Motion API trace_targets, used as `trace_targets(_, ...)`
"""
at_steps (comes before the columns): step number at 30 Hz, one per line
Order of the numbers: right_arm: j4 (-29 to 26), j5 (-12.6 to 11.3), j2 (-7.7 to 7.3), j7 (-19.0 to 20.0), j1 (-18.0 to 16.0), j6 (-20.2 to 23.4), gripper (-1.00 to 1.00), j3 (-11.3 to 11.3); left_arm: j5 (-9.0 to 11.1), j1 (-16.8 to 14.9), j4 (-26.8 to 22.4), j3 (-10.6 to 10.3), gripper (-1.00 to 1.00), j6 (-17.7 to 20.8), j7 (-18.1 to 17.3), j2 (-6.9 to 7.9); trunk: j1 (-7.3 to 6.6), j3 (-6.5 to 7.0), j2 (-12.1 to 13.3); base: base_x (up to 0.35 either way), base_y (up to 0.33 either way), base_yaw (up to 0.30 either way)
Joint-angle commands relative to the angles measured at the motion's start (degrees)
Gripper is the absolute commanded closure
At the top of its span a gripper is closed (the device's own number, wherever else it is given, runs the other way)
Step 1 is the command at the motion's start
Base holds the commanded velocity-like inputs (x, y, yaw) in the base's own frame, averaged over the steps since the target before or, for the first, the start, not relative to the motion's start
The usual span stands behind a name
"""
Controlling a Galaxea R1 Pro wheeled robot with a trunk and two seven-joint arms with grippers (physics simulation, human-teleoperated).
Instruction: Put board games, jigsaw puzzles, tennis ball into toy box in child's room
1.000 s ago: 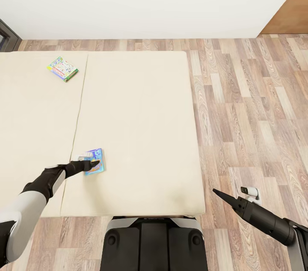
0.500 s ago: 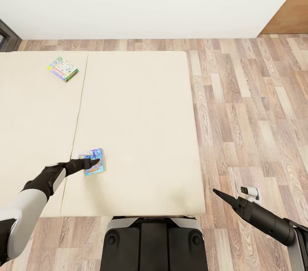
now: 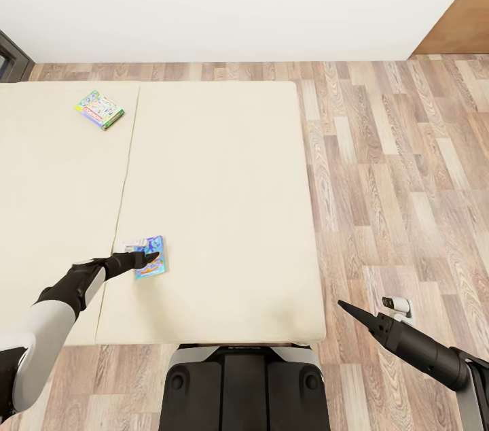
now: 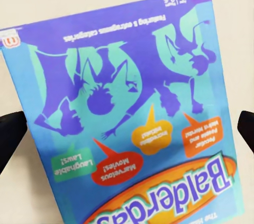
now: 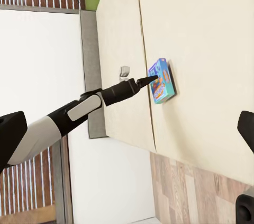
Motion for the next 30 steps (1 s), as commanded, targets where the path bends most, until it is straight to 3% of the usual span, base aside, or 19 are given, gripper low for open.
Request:
trace_targets(1,0.0,-0.1,-0.01,0.1,0.0,0.5,-1.0,0.0,-0.3,0.0,-0.1,0.5,-1.0,0.5,-0.4,-0.08,0.03,-0.06,-0.1,0.0,0.0,0.0)
trace_targets(19,0.0,0.0,-0.01,0.0,0.0,0.5,-1.0,0.1,-0.3,0.0,-0.1,0.5,-1.0,0.4,-0.4,-0.17,0.03,-0.06,-0.1,0.0,-0.083,0.0)
trace_targets(30,0.0,0.0,-0.01,0.0,0.0,0.5,-1.0,0.1,-0.3,0.0,-0.1,0.4,-1.0,0.6,-0.4,-0.22,0.03,-0.06,-0.1,0.0,-0.184,0.0)
